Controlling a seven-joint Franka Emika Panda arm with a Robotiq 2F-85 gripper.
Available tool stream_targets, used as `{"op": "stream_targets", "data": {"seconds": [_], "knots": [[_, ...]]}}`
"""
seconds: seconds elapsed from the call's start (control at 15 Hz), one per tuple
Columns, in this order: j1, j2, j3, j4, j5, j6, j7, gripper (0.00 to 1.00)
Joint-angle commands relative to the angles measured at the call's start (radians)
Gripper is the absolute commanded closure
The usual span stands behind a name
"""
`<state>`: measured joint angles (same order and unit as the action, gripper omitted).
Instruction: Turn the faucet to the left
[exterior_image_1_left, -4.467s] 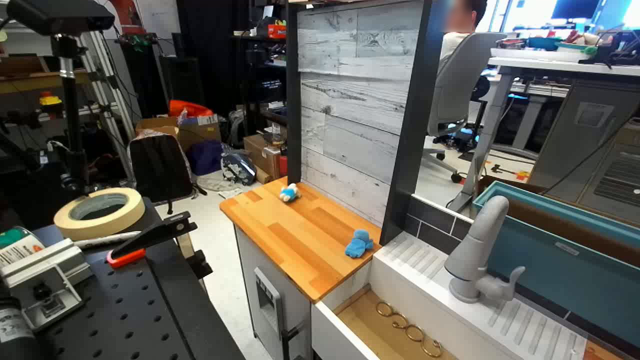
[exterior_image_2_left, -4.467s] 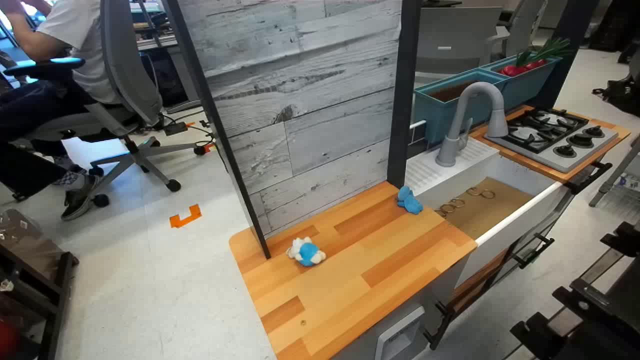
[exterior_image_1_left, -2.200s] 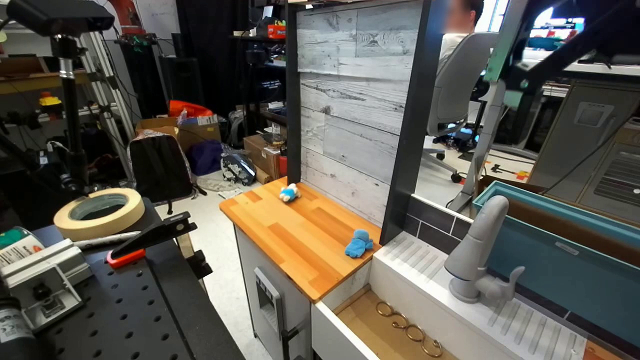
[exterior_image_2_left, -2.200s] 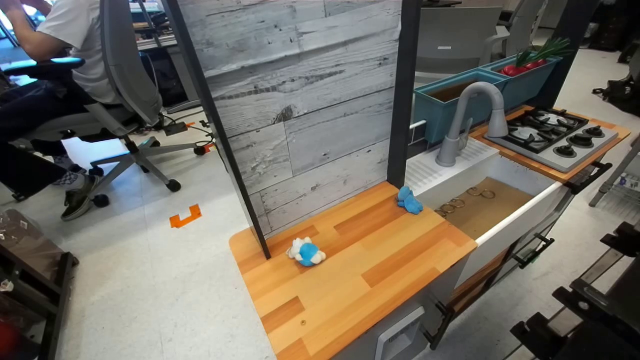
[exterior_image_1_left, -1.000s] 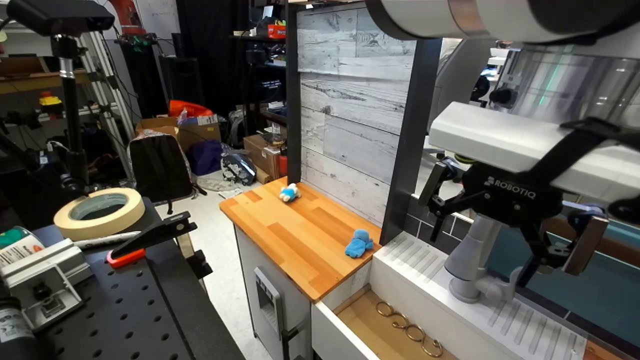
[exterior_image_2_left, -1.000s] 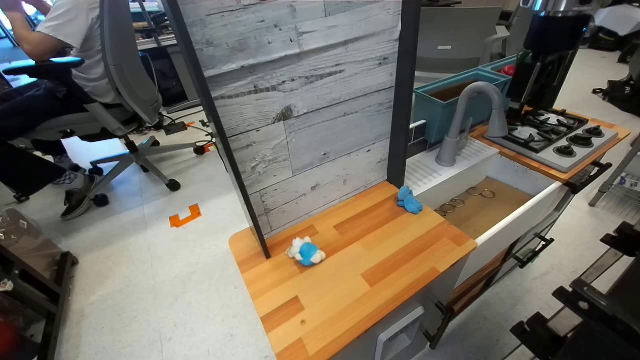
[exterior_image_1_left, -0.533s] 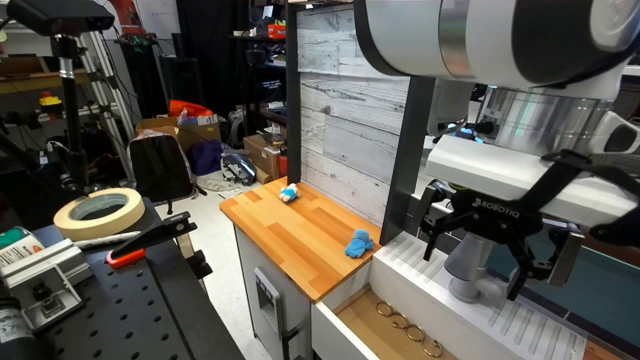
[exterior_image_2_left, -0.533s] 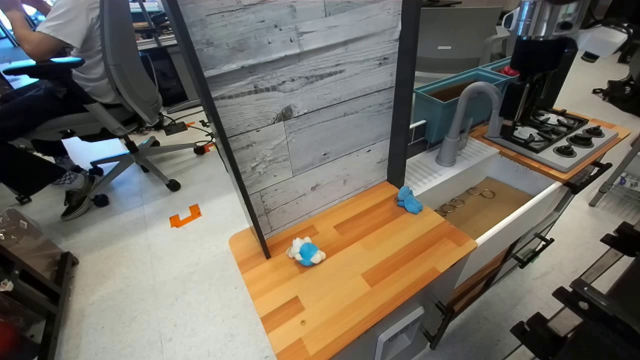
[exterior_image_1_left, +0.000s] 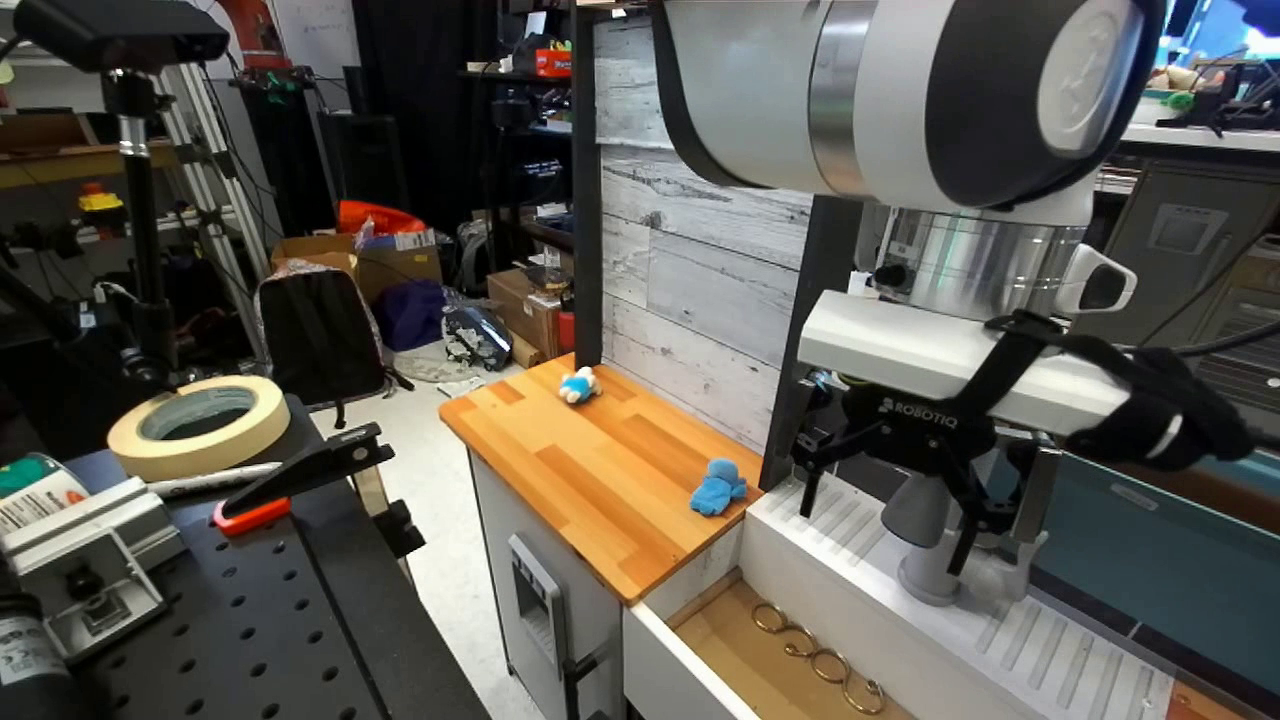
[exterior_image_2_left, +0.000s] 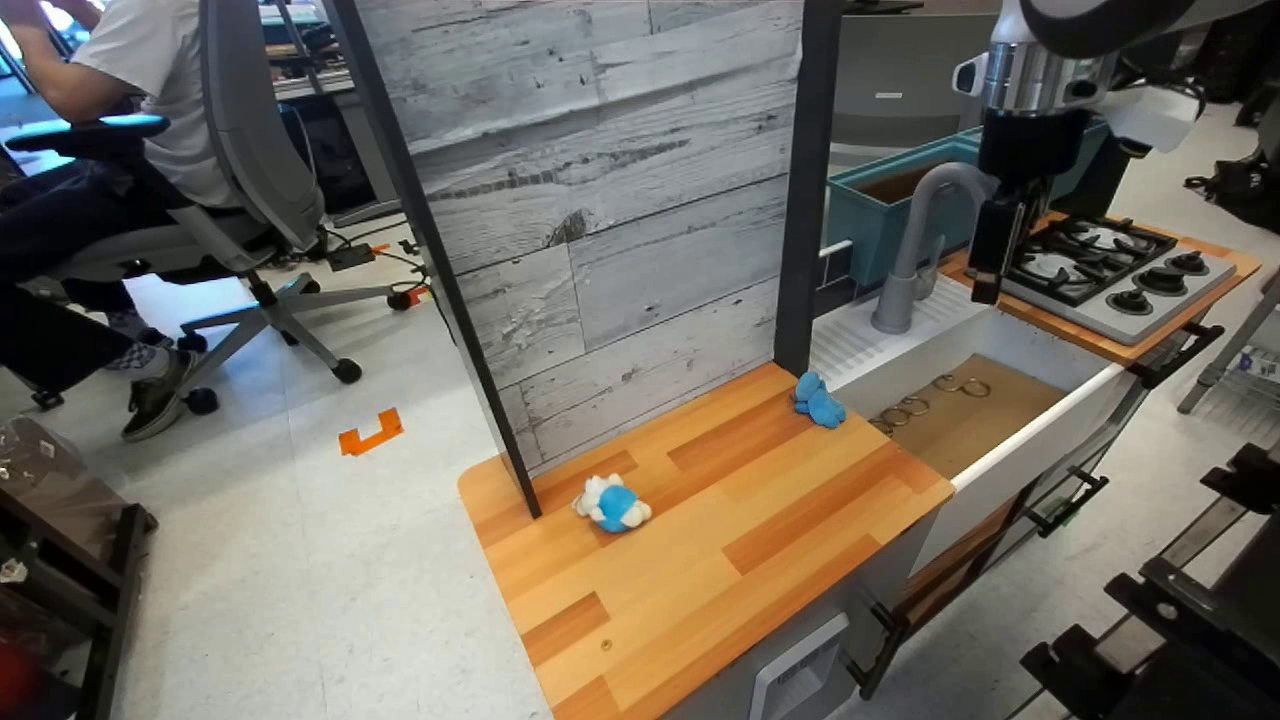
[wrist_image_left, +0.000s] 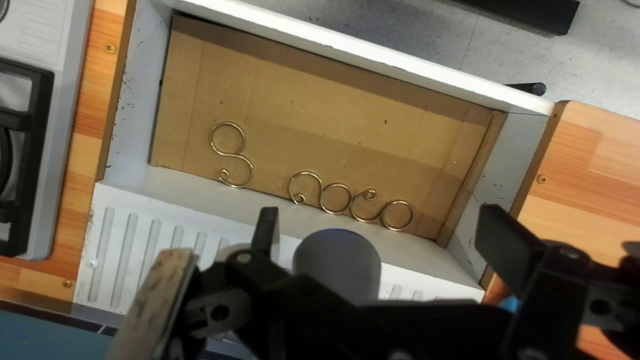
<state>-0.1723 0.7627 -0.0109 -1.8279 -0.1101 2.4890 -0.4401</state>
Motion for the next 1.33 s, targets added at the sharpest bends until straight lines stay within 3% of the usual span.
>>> {"op": "stream_targets", "data": {"seconds": [0.0,0.73,1.27], "knots": [[0.014,0.029,0.012,0.05,-0.034,-0.034,-0.005,0.0],[0.032,0.022,0.047,0.019,-0.085,0.073,-0.026,0.0],[0.01,0.034,0.107,0.025,0.013,0.135,0.045,0.0]]}}
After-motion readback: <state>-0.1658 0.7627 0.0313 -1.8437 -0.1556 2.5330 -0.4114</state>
